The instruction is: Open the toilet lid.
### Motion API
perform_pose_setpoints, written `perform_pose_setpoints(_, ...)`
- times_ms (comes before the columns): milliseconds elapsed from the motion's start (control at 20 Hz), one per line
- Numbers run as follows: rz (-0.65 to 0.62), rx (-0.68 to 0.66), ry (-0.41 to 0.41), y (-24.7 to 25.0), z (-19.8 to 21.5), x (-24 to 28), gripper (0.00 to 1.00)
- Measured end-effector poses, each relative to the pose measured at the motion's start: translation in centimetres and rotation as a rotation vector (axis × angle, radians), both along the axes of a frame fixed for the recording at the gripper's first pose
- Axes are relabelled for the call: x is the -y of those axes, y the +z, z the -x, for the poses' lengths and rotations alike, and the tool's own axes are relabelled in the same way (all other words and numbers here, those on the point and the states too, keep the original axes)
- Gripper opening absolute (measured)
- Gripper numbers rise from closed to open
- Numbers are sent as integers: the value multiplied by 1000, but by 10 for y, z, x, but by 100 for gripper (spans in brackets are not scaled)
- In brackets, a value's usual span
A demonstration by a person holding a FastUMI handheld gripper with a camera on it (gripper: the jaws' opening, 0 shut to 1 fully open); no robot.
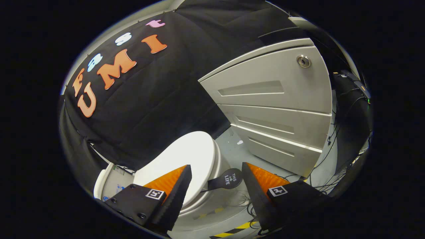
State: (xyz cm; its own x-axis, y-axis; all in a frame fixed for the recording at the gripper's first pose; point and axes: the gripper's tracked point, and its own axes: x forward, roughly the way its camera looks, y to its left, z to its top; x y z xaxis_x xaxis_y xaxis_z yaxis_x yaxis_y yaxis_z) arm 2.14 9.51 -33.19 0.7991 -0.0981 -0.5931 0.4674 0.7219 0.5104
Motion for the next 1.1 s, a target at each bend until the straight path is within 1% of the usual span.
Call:
perform_pose_setpoints(250, -101, -73, -10, -25, 6, -8, 98)
perform_pose_setpoints(550, -168, -50, -25, -34, -8, -6, 97)
perform_pose_setpoints(800, -207, -14, -14, -35, -18, -7, 96)
perform_pose_setpoints(850, -212, -9, -17, -35, -20, -7, 92)
perform_pose_setpoints(900, -214, -5, -15, -37, -21, -5, 85)
perform_pose_setpoints(1100, -263, 19, -9, -38, -24, -2, 80)
